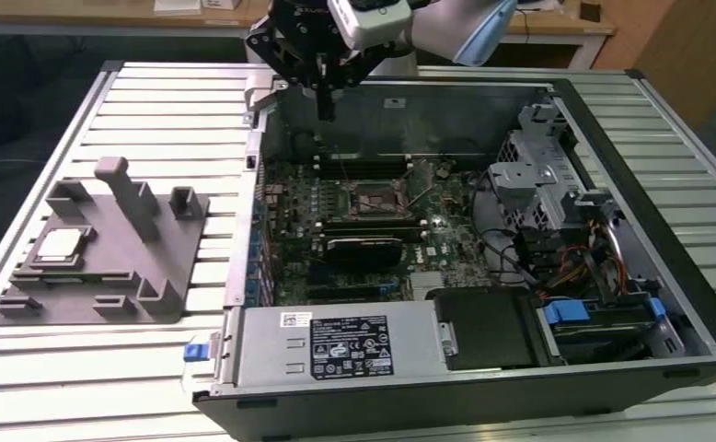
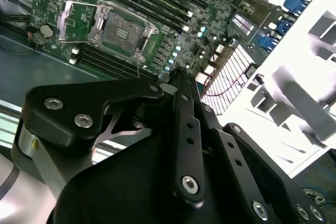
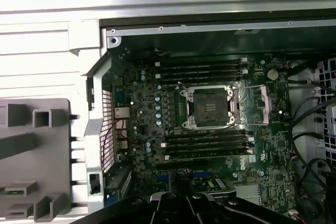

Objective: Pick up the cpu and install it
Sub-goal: 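Reach for the cpu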

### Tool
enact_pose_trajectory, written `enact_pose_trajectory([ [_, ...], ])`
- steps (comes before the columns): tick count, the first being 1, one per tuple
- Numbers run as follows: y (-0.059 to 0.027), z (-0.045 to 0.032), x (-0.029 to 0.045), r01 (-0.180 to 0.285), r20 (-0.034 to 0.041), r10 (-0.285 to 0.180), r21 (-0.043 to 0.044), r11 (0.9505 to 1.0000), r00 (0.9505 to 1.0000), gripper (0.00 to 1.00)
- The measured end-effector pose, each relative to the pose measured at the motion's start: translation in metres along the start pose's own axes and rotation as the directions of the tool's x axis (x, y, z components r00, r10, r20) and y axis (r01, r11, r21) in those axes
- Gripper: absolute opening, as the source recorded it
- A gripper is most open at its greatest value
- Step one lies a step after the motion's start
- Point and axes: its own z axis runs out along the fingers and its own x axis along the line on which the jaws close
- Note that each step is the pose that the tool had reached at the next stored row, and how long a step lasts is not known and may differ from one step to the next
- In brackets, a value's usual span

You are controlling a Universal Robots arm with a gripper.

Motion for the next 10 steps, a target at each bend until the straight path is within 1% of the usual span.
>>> enact_pose_trajectory([
  [10,-0.0005,-0.0002,0.007,0.0,0.0,0.0,0.0,1.0,1.0,0.11],
])
